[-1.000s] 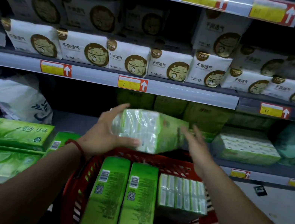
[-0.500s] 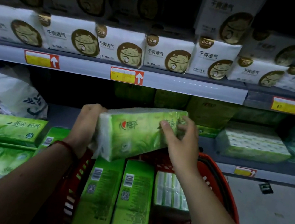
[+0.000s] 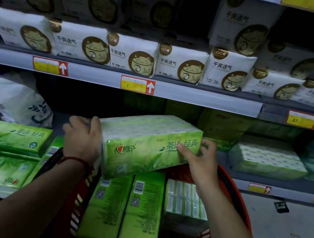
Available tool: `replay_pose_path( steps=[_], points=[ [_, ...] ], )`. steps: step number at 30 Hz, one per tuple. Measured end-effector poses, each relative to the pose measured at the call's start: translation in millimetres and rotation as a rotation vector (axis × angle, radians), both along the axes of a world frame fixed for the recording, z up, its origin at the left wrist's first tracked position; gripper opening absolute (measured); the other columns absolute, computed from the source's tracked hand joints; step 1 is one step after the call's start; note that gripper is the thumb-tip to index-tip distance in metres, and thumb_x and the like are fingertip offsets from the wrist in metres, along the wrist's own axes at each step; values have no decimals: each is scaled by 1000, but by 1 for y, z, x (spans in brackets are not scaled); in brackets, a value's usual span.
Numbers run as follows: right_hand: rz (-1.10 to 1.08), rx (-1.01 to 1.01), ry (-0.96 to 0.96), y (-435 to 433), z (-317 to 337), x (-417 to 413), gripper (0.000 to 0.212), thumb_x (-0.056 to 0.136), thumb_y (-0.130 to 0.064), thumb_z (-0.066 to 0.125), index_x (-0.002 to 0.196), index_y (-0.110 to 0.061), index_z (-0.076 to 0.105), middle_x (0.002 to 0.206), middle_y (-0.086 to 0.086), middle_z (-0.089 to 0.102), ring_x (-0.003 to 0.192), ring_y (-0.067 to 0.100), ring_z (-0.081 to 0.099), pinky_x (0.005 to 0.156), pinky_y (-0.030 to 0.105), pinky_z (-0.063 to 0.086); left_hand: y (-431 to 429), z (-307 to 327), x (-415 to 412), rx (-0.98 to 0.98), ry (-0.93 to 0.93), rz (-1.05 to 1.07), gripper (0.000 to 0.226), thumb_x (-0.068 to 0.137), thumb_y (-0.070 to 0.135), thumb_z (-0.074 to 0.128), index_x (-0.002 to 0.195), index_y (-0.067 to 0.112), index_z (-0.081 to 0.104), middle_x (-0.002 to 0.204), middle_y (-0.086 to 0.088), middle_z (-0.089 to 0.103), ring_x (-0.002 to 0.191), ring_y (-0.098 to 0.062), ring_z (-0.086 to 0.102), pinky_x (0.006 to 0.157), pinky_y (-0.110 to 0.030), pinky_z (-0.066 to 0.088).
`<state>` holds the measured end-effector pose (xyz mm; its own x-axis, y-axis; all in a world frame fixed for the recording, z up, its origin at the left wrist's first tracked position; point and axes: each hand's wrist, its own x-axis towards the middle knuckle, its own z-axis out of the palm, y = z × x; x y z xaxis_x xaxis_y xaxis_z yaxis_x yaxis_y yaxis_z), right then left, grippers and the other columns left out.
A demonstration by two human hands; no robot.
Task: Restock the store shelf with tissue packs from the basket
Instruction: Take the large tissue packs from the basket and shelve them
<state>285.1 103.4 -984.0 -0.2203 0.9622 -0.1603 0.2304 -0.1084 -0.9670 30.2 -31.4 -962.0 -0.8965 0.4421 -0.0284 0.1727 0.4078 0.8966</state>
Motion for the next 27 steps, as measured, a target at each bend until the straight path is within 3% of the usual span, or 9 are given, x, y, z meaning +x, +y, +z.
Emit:
replay_pose_path(
  steps=[2,5,7,10,14,16,19,23,27],
  points=[
    [-21,-1,24,-2,2,-2,90,70,-47,92,140,-25,39,126,1,68,107,16,70,90,41,60,1,-4,2,50,-151,-10,43,106,42,43,110,0,49,110,-23,54,104,-39,54,84,-42,37],
    [-11,6,47,-2,7,-3,96,72,-46,91,150,-24,40,128,-3,67,113,16,67,91,36,58,2,7,0,62,-182,-41,46,105,43,43,110,-1,56,107,-17,55,105,-34,56,86,-40,39],
    [29,31,33,-5,12,-4,88,70,-54,89,145,-28,51,134,-7,64,122,16,62,99,39,55,6,9,-10,90,-273,-29,57,91,61,47,110,10,62,113,-15,64,106,-33,62,98,-46,48],
    [60,12,10,-9,17,-7,101,72,-59,86,156,-28,40,153,-8,47,141,19,44,113,42,42,10,-28,-47,143,-429,-36,70,70,84,43,111,34,72,125,-9,71,114,-36,67,102,-59,50],
    [136,5,25,-10,26,-14,111,59,-75,85,153,-32,44,156,-4,46,145,26,45,115,49,43,-1,-6,-34,130,-529,-74,103,54,104,48,121,29,69,123,-10,72,111,-37,69,99,-59,52],
    [153,-12,4,-11,31,-16,116,68,-69,83,161,-25,30,165,-1,32,152,28,33,119,49,36,-9,23,-13,156,-456,-172,88,66,92,59,121,24,71,119,-6,75,110,-31,71,99,-54,53],
    [193,46,-40,-13,37,-19,121,58,-82,79,157,-27,38,161,-2,37,148,27,37,117,53,39,-19,36,-5,172,-376,-334,43,78,44,83,111,18,72,101,-3,80,96,-29,76,86,-46,60],
    [217,-41,24,-16,45,-10,128,43,-74,91,153,-30,41,154,-3,51,141,25,49,114,53,43,-28,35,-15,52,-349,-516,76,47,14,87,119,11,63,104,-12,78,96,-33,75,83,-43,62],
    [242,-45,46,-14,53,3,78,66,-33,97,133,-29,58,123,-7,73,114,18,69,101,47,56,-35,33,-12,93,-291,-612,83,51,-6,82,128,15,59,107,-10,78,97,-29,75,72,-33,63]
  ],
)
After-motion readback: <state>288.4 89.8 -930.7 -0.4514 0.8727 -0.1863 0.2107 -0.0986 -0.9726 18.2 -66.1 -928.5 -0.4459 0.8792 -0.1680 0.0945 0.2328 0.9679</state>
